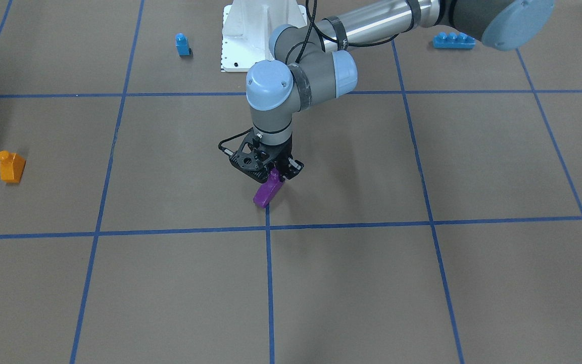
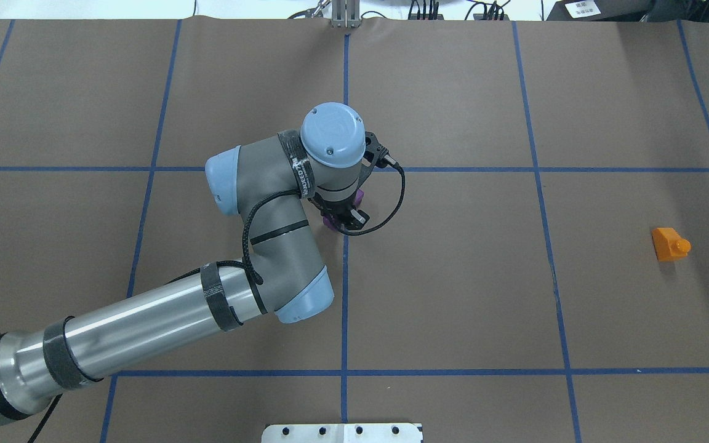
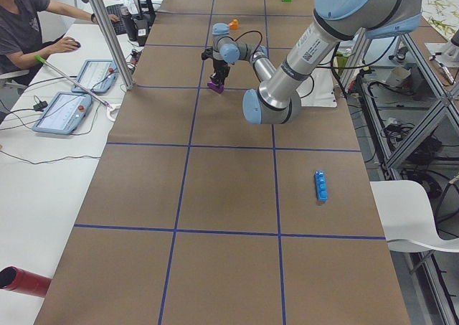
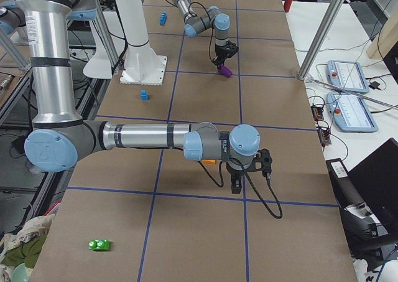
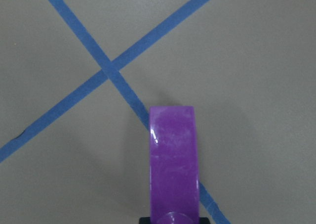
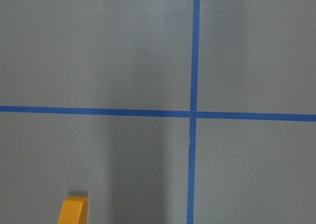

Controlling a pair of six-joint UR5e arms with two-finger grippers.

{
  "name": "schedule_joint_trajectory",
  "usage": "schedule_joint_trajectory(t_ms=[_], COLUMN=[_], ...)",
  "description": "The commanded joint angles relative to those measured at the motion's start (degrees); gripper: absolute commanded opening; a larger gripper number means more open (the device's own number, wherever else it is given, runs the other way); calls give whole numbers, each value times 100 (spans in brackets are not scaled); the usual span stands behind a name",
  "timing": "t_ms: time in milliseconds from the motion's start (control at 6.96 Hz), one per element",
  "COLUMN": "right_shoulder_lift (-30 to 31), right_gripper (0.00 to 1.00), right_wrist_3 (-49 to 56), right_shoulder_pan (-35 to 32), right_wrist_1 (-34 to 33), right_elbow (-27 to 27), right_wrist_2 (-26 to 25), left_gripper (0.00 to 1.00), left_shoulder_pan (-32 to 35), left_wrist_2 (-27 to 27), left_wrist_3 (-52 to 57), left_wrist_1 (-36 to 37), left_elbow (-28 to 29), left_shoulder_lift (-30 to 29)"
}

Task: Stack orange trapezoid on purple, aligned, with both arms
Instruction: 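Carry the purple block with the left gripper to the table center, then release the purple block and lift the left gripper away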

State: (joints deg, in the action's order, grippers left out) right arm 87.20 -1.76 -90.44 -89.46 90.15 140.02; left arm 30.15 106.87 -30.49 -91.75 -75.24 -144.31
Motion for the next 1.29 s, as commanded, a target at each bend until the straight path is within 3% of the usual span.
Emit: schedule_joint_trajectory(t_ms=[0,431,718,862,1149], right_shoulder_lift=[-1,-185,-247,-221,145], right_gripper=[100,100,100,100,100], right_wrist_3=[0,-26,-874,-1523,-2402], right_shoulder_pan=[0,52,761,1008,1562], right_wrist_1=[24,25,60,77,706], right_elbow=[-41,38,412,616,722], right_wrist_2=[51,96,0,8,-499], left_gripper=[100,100,100,100,100], left_shoulder_pan=[8,708,1481,1737,2081], left_wrist_2=[0,209,666,746,765], left_wrist_3=[-97,-53,0,104,570], left_wrist_1=[-150,41,593,1049,1203], left_elbow=[-61,-280,-832,-1244,-1905], left_shoulder_lift=[-1,-1,78,253,955])
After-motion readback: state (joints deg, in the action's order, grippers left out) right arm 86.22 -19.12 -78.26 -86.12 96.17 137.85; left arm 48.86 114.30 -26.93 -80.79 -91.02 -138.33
